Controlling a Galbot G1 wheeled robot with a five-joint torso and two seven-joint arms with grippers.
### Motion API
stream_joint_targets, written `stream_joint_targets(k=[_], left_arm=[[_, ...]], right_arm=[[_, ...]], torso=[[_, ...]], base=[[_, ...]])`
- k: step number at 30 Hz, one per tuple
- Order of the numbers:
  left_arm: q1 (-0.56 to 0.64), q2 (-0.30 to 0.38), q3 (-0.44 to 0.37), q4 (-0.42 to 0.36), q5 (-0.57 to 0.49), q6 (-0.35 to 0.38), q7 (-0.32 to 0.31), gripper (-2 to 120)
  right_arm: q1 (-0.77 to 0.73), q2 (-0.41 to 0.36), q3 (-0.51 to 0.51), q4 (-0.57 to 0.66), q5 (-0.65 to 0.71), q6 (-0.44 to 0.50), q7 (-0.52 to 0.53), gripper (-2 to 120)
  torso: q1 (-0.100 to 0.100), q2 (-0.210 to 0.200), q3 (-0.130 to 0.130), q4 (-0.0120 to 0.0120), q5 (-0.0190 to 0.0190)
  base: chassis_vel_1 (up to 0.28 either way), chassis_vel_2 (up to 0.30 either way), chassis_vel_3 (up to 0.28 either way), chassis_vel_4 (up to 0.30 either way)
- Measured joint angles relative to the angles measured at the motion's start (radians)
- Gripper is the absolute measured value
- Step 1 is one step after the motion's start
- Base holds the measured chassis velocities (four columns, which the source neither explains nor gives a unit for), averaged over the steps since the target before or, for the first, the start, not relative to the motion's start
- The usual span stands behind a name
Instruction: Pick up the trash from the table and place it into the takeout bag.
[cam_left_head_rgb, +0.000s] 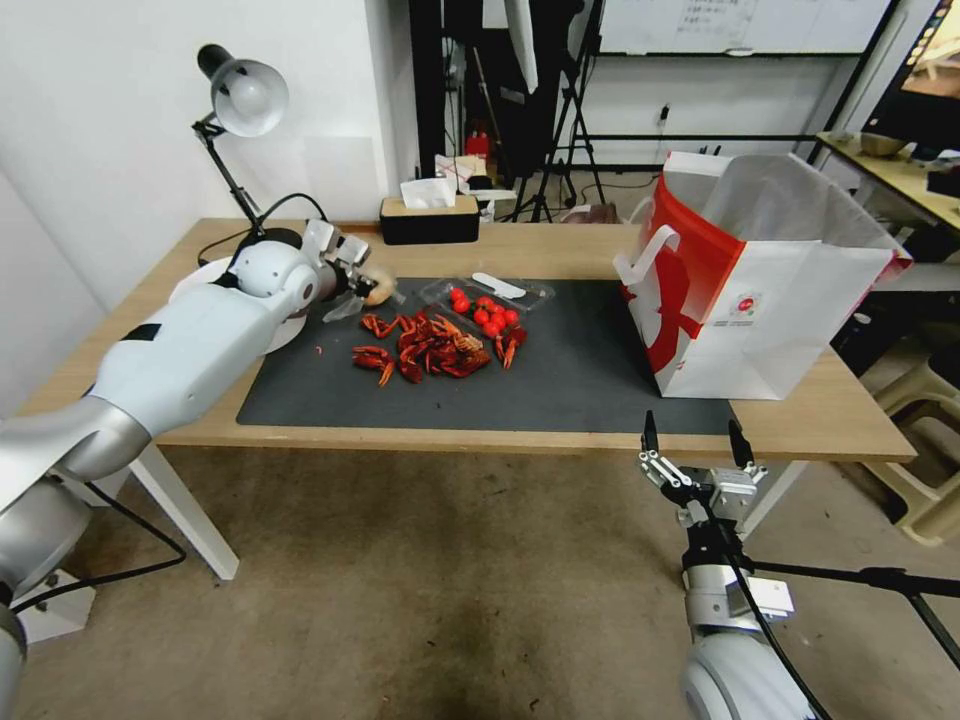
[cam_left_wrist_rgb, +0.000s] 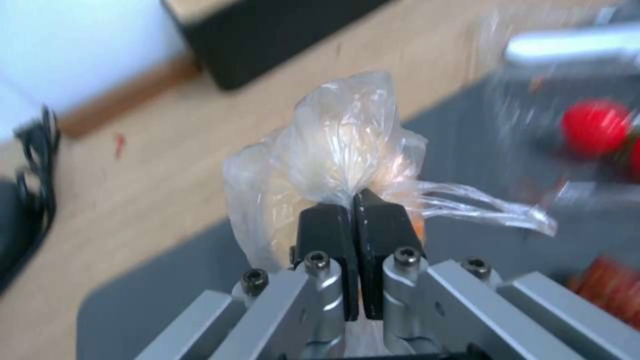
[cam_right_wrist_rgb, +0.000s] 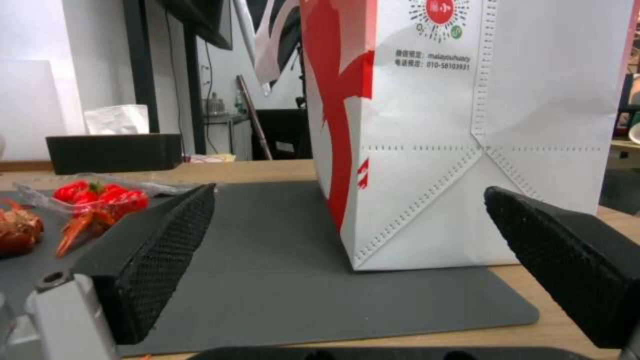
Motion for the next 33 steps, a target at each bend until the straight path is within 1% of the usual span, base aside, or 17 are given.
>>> stream_joint_targets(k=[5,6,7,9,10,13,14,16,17,18,21,22,25,26,30,31,33], left_arm=[[-0.036,-0.010,0.003,-0.034,-0.072,-0.073,0.000,0],[-0.036,-0.010,0.003,-0.034,-0.072,-0.073,0.000,0],[-0.049,-0.017,0.010,-0.037,-0.096,-0.106,0.005,0],[-0.077,-0.038,0.026,-0.033,-0.142,-0.194,0.058,0],[-0.077,-0.038,0.026,-0.033,-0.142,-0.194,0.058,0],[-0.116,-0.078,0.061,-0.029,-0.220,-0.306,0.114,0],[-0.116,-0.078,0.061,-0.029,-0.220,-0.306,0.114,0],[-0.134,-0.119,0.071,-0.021,-0.269,-0.369,0.184,0],[-0.143,-0.138,0.078,-0.020,-0.290,-0.390,0.202,0],[-0.143,-0.138,0.078,-0.020,-0.290,-0.390,0.202,0],[-0.177,-0.193,0.102,-0.025,-0.343,-0.427,0.218,0],[-0.177,-0.193,0.102,-0.025,-0.343,-0.427,0.218,0],[-0.223,-0.245,0.140,-0.031,-0.398,-0.445,0.220,0],[-0.223,-0.245,0.140,-0.031,-0.398,-0.445,0.220,0],[-0.268,-0.318,0.178,-0.021,-0.425,-0.457,0.218,0],[-0.268,-0.318,0.178,-0.021,-0.425,-0.457,0.218,0],[-0.287,-0.351,0.195,-0.008,-0.428,-0.457,0.215,0]], right_arm=[[0.003,-0.001,-0.003,0.000,0.000,0.000,0.000,100],[0.003,-0.001,-0.003,0.000,0.000,0.000,0.000,100],[0.003,0.000,-0.003,0.000,0.000,0.000,0.000,100],[0.004,0.000,-0.004,0.000,-0.001,0.000,0.000,100],[0.004,0.000,-0.004,0.000,-0.001,0.000,0.000,100],[0.002,-0.002,-0.001,0.000,-0.001,0.001,0.000,100],[0.002,-0.002,-0.001,0.000,-0.001,0.001,0.000,100],[0.000,-0.003,0.001,0.002,-0.001,0.002,0.001,100],[-0.001,-0.003,0.002,0.002,-0.001,0.002,0.001,100],[-0.001,-0.003,0.002,0.002,-0.001,0.002,0.001,100],[-0.004,-0.003,0.005,0.003,0.000,0.004,0.002,100],[-0.004,-0.003,0.005,0.003,0.000,0.004,0.002,100],[-0.005,-0.001,0.005,0.003,0.001,0.005,0.002,100],[-0.005,-0.001,0.005,0.003,0.001,0.005,0.002,100],[-0.004,0.001,0.004,0.003,0.001,0.006,0.003,100],[-0.004,0.001,0.004,0.003,0.001,0.006,0.003,100],[-0.004,0.002,0.004,0.003,0.002,0.008,0.003,100]], torso=[[0.000,0.000,0.000,-0.0001,0.0003],[0.000,0.000,0.000,-0.0001,0.0003],[0.000,0.000,0.000,-0.0001,0.0002],[0.000,0.000,0.000,-0.0001,0.0003],[0.000,0.000,0.000,-0.0001,0.0003],[0.000,0.000,0.000,0.0000,0.0003],[0.000,0.000,0.000,0.0000,0.0003],[0.000,0.000,0.000,-0.0001,0.0002],[0.000,0.000,0.000,-0.0004,0.0003],[0.000,0.000,0.000,-0.0004,0.0003],[0.000,0.000,0.000,-0.0004,0.0004],[0.000,0.000,0.000,-0.0004,0.0004],[0.000,0.000,0.000,-0.0001,0.0003],[0.000,0.000,0.000,-0.0001,0.0003],[0.000,0.000,0.000,-0.0003,0.0004],[0.000,0.000,0.000,-0.0003,0.0004],[0.000,0.000,0.000,-0.0001,0.0003]], base=[[0.000,0.000,0.000,0.000],[0.000,0.000,0.000,0.000],[0.000,0.000,0.000,0.000],[0.000,0.000,0.000,0.000],[0.000,0.000,0.000,0.000],[0.000,0.000,0.000,0.000],[0.000,0.000,0.000,0.000],[0.000,0.000,0.000,0.000],[0.000,0.000,0.000,0.000],[0.000,0.000,0.000,0.000],[0.000,0.000,0.000,0.000],[0.000,0.000,0.000,0.000],[0.000,0.000,0.000,0.000],[0.000,0.000,0.000,0.000],[0.000,0.000,0.000,0.000],[0.000,0.000,0.000,0.000],[0.000,0.000,0.000,0.000]])
